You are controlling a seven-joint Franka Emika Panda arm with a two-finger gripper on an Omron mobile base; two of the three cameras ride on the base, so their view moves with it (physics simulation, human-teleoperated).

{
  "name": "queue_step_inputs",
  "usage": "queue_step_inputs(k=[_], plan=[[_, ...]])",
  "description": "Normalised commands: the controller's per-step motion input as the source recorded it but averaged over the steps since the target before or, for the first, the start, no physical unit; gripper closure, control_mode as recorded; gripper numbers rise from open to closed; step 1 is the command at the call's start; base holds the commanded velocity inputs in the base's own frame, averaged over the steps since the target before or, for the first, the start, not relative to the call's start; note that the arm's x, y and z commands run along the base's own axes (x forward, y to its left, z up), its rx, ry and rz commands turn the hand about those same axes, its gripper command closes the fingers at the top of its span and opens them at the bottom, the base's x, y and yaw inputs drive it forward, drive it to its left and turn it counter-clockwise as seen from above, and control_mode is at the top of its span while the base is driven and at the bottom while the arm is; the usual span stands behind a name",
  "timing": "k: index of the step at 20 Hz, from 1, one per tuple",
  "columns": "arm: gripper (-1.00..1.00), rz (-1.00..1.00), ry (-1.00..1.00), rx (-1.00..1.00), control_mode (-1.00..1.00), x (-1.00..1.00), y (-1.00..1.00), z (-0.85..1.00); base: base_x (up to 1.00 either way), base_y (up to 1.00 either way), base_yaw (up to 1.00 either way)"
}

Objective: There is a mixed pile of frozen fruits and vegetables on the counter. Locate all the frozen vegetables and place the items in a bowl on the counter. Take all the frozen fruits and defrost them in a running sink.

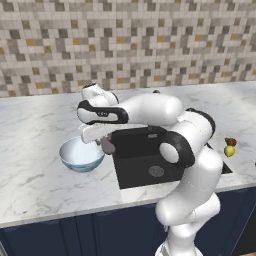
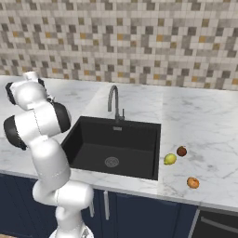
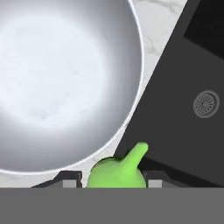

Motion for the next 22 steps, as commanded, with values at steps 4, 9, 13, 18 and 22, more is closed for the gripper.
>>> queue_step_inputs(k=[4,9,13,18,22], plan=[[1.00,0.10,0.13,0.00,-1.00,0.48,0.92,-0.06,0.00,0.00,0.00],[1.00,-0.06,-0.02,0.00,-1.00,0.23,0.60,-0.05,0.00,0.00,0.00],[1.00,0.00,-0.04,0.01,-1.00,-0.03,0.04,-0.14,0.00,0.00,0.00],[1.00,-0.11,-0.09,0.15,-1.00,-0.28,-0.32,-0.73,0.00,0.00,0.00],[1.00,-0.14,-0.11,0.13,-1.00,-0.16,-0.23,-0.74,0.00,0.00,0.00]])
